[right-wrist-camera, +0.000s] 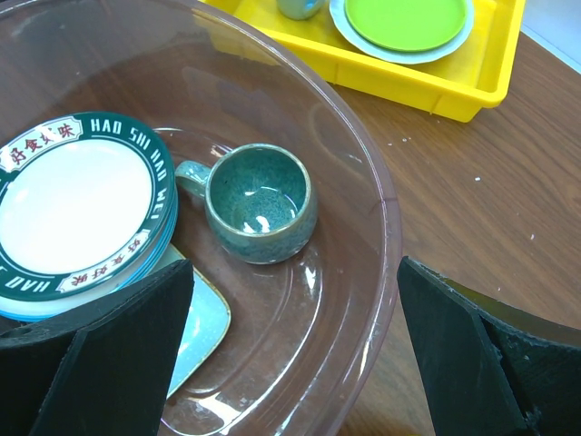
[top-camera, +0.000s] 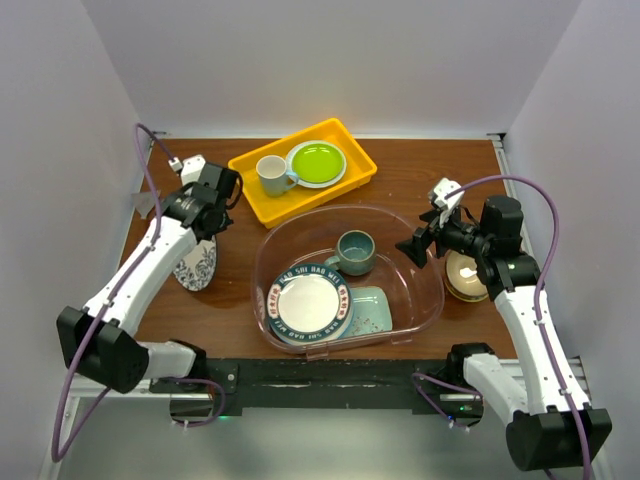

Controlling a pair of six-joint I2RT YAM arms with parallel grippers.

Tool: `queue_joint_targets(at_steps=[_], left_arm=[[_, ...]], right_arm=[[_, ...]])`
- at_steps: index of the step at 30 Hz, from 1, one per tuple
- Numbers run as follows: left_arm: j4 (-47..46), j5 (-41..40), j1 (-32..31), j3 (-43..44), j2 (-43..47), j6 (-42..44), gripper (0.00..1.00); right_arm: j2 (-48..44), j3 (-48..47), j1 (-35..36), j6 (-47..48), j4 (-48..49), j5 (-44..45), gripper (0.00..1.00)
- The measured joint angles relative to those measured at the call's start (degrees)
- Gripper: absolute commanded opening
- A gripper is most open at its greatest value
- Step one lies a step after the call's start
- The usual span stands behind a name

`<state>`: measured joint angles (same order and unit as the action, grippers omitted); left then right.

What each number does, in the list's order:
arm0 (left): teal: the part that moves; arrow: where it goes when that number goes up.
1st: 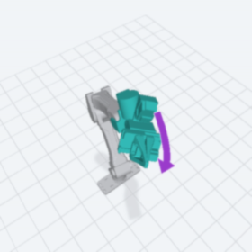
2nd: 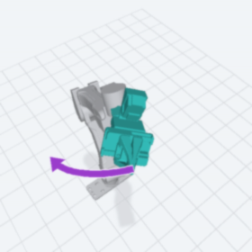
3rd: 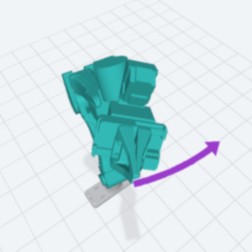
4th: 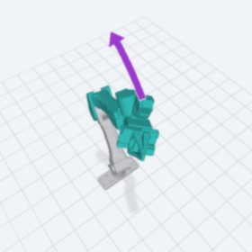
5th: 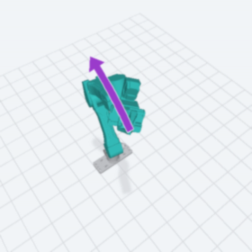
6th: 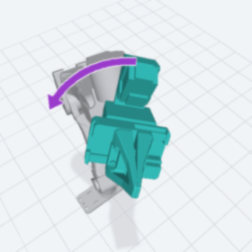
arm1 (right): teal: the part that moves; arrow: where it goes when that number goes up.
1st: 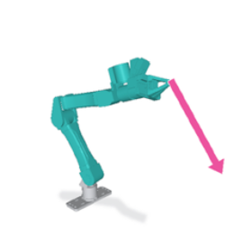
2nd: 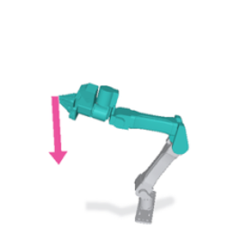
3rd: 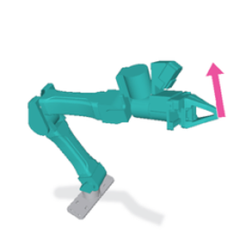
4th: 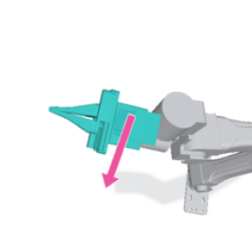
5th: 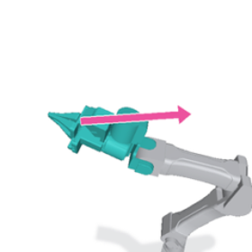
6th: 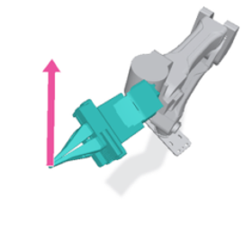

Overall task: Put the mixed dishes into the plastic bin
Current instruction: Pick up the plate at the center of the board.

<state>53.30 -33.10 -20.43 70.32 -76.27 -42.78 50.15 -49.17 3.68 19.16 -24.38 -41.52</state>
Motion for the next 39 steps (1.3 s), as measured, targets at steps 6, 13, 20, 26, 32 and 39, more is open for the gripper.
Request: queue_joint_targets(at_steps=[6,13,20,26,32,39], left_arm=[[-1.18,3.91,0.00,1.29,5.49,4.55,0.00],[-7.85,13.40,-0.04,0.13,16.65,14.43,0.00],[-11.21,22.93,-0.11,0.07,19.41,24.81,0.00],[-14.78,32.11,-0.22,-1.88,20.72,31.26,0.00],[-18.05,40.79,-0.79,-3.72,23.85,36.74,0.00],[-22.77,44.19,-5.77,-4.74,24.68,43.74,0.00]], right_arm=[[0.02,0.00,0.00,0.00,0.00,0.02,0.99],[0.02,0.00,0.00,0.00,0.02,0.04,0.99],[0.02,0.00,0.00,0.00,0.02,0.04,0.99],[0.02,0.02,0.00,0.00,0.02,0.09,0.99],[0.04,0.02,0.00,0.00,0.02,0.28,0.99],[0.09,0.02,0.00,0.00,0.07,0.31,0.99]])
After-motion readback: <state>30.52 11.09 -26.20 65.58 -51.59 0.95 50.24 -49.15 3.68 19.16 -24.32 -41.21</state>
